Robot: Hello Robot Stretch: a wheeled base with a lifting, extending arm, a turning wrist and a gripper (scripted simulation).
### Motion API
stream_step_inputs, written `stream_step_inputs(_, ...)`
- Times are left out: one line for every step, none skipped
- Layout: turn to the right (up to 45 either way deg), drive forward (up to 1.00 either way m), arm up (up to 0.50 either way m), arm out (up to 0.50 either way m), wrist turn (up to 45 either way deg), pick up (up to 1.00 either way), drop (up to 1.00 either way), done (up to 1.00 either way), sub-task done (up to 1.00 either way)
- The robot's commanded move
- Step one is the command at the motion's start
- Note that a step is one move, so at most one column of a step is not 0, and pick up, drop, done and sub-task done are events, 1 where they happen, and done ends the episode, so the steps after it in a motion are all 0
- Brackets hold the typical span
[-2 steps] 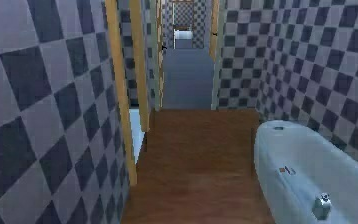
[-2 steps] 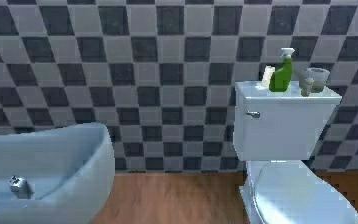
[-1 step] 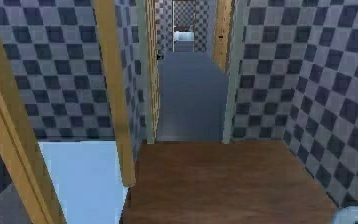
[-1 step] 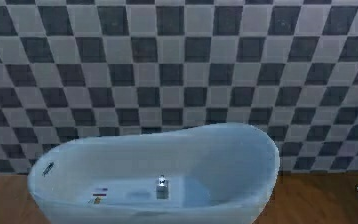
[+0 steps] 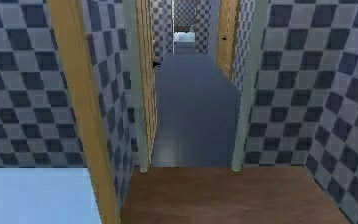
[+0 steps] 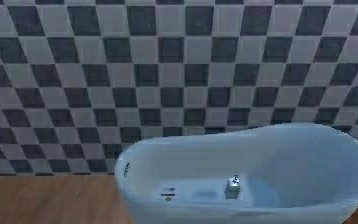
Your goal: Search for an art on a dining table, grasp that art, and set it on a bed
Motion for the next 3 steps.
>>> stream_step_inputs(0.0, 0.30, 0.00, 0.00, 0.0, 0.00, 0.00, 0.00, 0.00)
stream_step_inputs(-45.0, 0.00, 0.00, 0.00, 0.0, 0.00, 0.00, 0.00, 0.00)
stream_step_inputs(-21.0, 0.00, 0.00, 0.00, 0.0, 0.00, 0.00, 0.00, 0.00)
